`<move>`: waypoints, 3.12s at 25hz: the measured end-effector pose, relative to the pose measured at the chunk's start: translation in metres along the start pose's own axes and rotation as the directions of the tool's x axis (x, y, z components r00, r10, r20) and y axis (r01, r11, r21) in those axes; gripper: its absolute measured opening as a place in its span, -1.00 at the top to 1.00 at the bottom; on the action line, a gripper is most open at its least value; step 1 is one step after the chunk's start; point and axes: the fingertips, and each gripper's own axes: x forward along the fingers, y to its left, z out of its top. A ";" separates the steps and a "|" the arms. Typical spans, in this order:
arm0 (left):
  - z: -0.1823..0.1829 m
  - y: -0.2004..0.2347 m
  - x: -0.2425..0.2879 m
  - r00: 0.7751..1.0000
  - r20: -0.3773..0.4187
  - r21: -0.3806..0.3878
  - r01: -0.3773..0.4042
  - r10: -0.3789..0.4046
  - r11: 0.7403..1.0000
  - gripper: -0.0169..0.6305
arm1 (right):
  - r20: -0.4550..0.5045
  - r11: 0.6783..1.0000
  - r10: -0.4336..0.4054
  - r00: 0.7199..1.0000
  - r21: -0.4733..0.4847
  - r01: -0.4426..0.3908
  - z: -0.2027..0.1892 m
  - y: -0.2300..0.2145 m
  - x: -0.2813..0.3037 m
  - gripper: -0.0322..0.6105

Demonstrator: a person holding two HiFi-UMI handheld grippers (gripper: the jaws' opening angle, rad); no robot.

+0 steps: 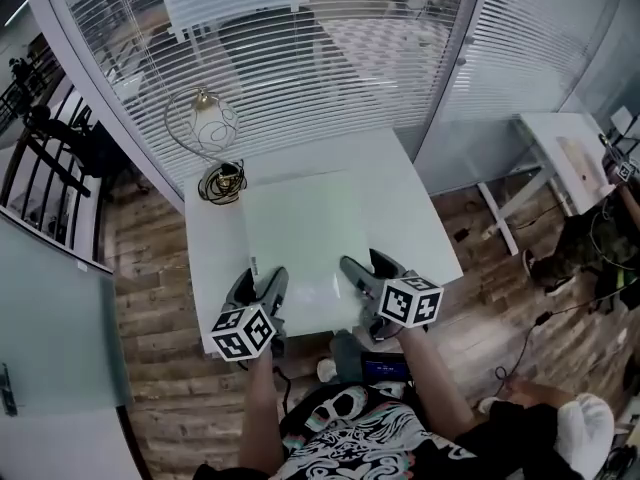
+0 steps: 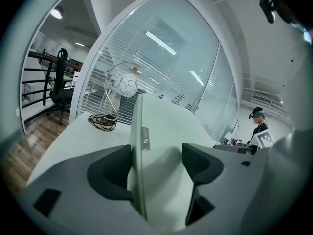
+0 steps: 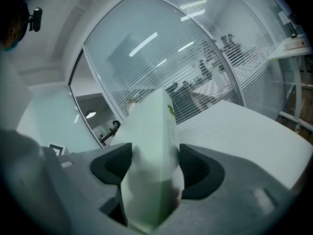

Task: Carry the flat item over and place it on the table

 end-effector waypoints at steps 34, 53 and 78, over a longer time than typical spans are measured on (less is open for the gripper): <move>-0.015 0.007 0.052 0.999 -0.042 -0.036 -0.022 0.021 0.999 -0.06 | -0.051 0.999 -0.005 0.999 0.032 0.007 0.004 -0.049 0.029 0.00; -0.048 0.034 0.091 0.988 -0.146 -0.085 -0.063 0.050 0.994 -0.06 | -0.146 0.994 -0.037 0.989 0.097 0.052 -0.024 -0.090 0.062 0.00; -0.085 0.053 0.132 0.967 -0.238 -0.126 -0.120 0.088 0.985 -0.06 | -0.249 0.987 -0.066 0.966 0.126 0.100 -0.045 -0.137 0.091 0.00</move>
